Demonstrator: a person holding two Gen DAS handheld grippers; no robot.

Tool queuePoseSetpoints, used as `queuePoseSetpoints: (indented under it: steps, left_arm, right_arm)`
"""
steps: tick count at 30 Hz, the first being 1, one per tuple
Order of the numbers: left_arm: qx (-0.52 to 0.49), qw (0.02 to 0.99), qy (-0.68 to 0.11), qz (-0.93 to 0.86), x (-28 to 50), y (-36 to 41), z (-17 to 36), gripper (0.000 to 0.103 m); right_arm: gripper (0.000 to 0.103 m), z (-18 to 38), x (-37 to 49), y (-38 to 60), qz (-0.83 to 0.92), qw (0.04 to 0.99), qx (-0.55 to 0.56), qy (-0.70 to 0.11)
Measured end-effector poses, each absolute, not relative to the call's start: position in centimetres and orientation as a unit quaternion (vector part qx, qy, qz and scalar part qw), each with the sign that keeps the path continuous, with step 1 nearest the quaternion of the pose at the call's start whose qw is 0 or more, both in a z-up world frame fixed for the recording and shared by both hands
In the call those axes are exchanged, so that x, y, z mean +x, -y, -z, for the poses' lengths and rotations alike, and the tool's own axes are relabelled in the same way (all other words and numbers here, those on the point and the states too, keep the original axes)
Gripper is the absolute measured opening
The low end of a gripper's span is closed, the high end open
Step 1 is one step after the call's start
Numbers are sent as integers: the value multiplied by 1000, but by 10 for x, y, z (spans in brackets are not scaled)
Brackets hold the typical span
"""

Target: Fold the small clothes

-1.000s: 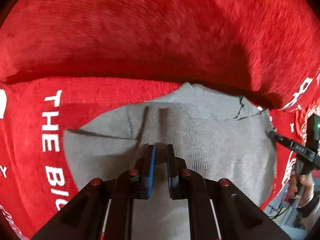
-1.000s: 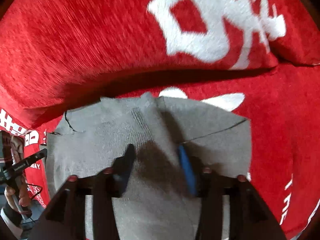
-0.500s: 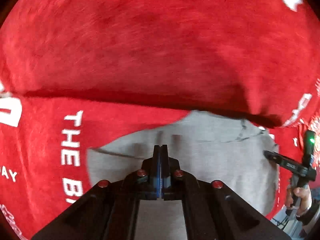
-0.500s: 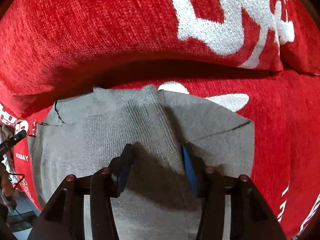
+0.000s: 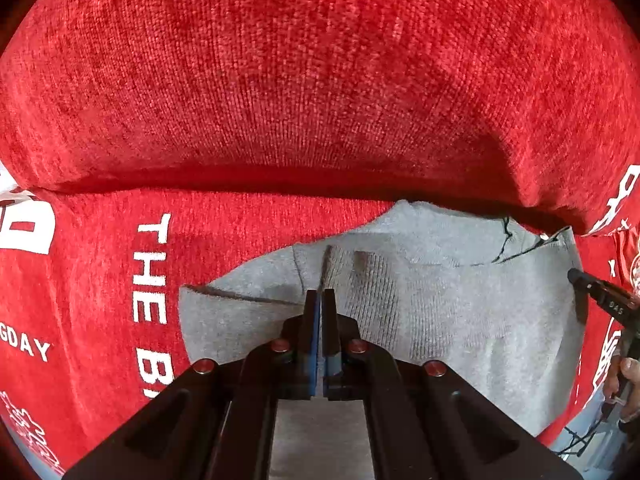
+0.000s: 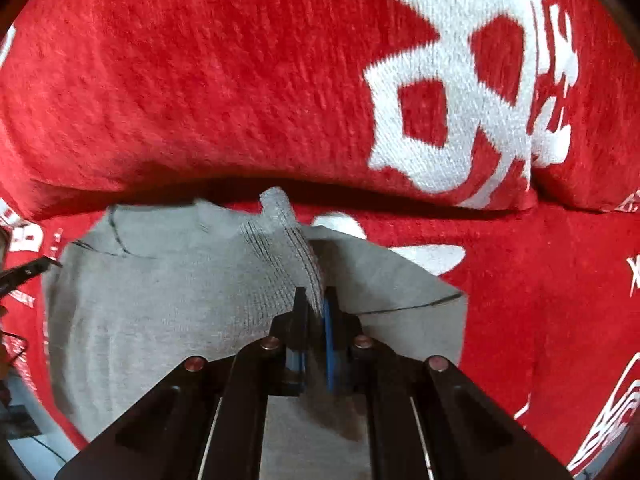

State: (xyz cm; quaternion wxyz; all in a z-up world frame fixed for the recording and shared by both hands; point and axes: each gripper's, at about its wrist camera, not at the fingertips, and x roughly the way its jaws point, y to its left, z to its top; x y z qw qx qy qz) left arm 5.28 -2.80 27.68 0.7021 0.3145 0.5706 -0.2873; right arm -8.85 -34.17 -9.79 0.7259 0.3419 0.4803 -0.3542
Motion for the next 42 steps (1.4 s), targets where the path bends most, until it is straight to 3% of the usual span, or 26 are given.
queuePoseSetpoints:
  steps: [3,6,7,17,24,28,32,35,42]
  left_arm:
    - [315,702,-575,278,55,25,-276,1]
    - [317,707,-571,271,55,18,-279,1]
    - [317,709,-569,269,55,18,-279,1]
    - [306,698,-588,270,53,2,-289,1]
    - [296,700,-600,251,52,-10,-288,1]
    - [294,700,-604,240,54,-16,-290,1]
    - [289,713,-593,236,53,-20,-294,1]
    - [269,716,-598,240,54,-24,-298,1]
    - [235,724,-584,282,52,-35,-316,1]
  right_arm:
    - [7,121,-90,354,329,705,317,-543]
    - [7,115,-99,360,337,700,364,-514]
    - [11,110,-100,358,338,702,365,-509]
    - [11,66,-112,306,334,730,341,-489]
    - [12,95,-115,248,294,727,349,-513]
    - [22,114,-117,243,284,715,369,-521]
    - [43,115,-116,241,267,721,372,-520]
    - [52,114,-109,235,262,724,352,-532]
    - [57,116,-101,234,262,722,352,-535]
